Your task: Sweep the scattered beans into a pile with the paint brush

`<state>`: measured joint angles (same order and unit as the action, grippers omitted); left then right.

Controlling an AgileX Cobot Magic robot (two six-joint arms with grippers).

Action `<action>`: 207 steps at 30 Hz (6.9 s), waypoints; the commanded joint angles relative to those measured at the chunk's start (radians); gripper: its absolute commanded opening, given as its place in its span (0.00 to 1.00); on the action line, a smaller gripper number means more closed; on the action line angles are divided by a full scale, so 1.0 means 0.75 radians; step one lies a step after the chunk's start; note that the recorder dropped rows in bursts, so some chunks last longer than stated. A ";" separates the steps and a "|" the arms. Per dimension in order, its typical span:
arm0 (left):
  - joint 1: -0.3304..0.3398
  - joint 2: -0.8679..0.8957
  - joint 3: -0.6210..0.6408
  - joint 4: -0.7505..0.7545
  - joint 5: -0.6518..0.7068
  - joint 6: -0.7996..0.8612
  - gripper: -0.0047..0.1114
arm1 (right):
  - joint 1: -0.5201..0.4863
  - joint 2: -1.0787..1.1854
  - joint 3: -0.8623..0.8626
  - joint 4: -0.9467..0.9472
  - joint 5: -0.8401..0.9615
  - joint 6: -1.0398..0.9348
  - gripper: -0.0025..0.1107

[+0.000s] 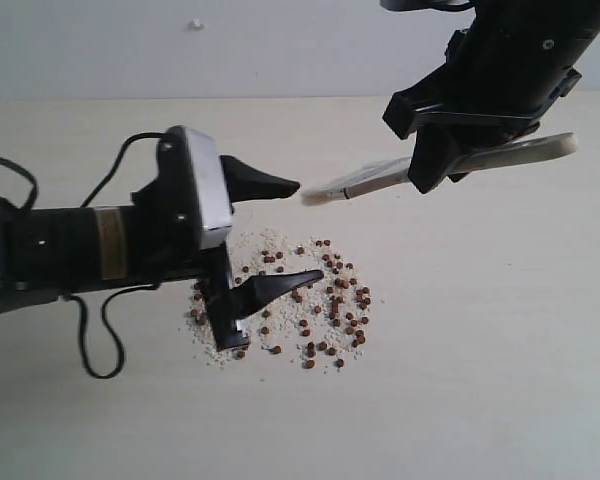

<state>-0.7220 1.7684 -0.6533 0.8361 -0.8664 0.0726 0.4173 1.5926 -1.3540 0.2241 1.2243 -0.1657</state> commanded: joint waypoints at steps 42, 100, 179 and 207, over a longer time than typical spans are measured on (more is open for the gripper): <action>-0.232 0.160 -0.327 -0.373 0.227 0.202 0.08 | 0.002 -0.014 -0.014 0.073 -0.004 -0.021 0.02; 0.512 0.172 -0.465 0.825 -0.473 -1.418 0.04 | -0.247 0.124 0.324 1.761 -0.149 -2.278 0.63; 0.580 0.149 -0.465 0.894 -0.473 -1.384 0.94 | -0.183 0.185 0.321 2.008 -0.644 -2.461 0.02; 0.713 -1.060 0.451 -0.498 0.409 -0.746 0.04 | -0.183 -0.204 0.448 0.951 -1.183 -1.228 0.02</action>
<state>-0.1904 1.1172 -0.4311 0.7103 -0.5863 -0.7047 0.2789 1.4472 -1.0398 0.9414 0.3619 -1.0948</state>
